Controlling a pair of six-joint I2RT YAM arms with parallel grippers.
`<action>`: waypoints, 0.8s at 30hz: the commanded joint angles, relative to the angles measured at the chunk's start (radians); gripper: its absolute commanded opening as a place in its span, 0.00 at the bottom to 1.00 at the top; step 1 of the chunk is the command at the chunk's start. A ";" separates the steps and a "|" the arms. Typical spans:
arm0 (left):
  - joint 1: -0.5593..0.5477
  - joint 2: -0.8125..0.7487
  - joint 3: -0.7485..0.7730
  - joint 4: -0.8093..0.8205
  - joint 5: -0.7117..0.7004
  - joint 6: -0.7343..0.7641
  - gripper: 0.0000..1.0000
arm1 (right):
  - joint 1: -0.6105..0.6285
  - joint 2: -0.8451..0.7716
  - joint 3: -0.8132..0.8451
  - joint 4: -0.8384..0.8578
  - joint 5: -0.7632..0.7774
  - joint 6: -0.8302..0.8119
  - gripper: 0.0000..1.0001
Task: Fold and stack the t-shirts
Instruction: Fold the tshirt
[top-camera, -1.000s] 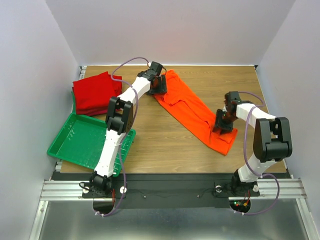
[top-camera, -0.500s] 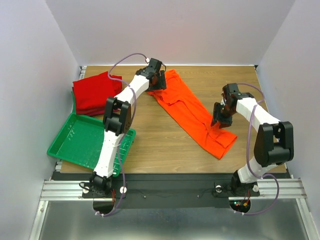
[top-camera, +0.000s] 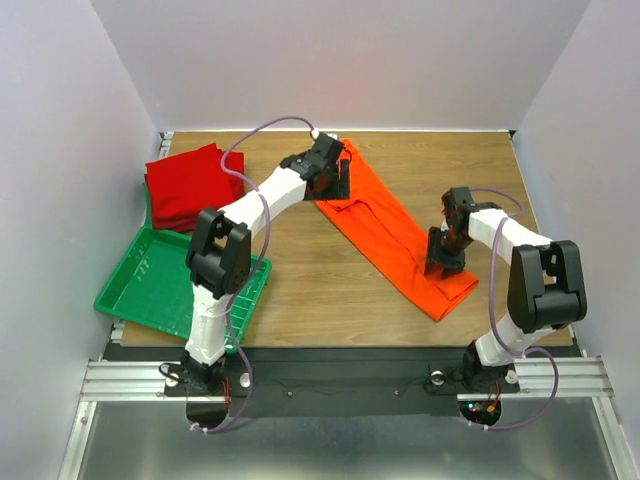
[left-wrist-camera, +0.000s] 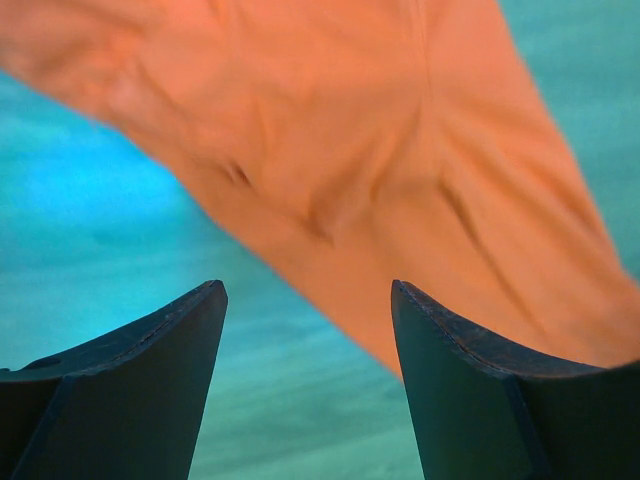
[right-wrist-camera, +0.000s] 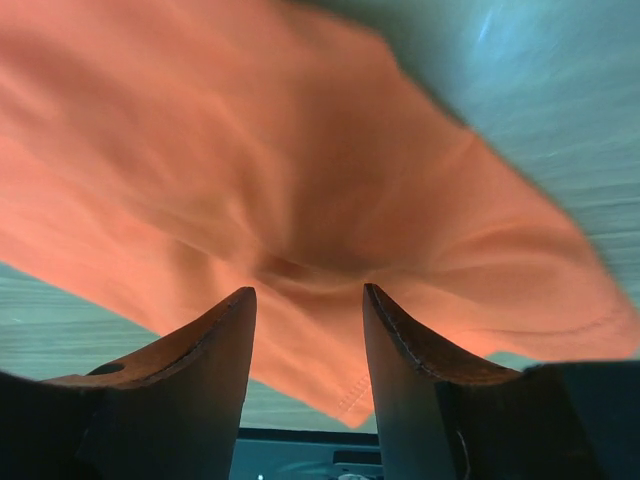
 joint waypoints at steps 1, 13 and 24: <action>-0.028 -0.165 -0.141 0.044 -0.010 0.005 0.79 | -0.002 -0.041 -0.066 0.057 -0.057 0.035 0.52; -0.050 -0.415 -0.428 0.108 -0.042 -0.070 0.79 | 0.043 -0.165 -0.213 0.083 -0.155 0.155 0.52; -0.080 -0.618 -0.635 0.115 -0.108 -0.145 0.79 | 0.121 -0.268 -0.268 0.102 -0.156 0.191 0.52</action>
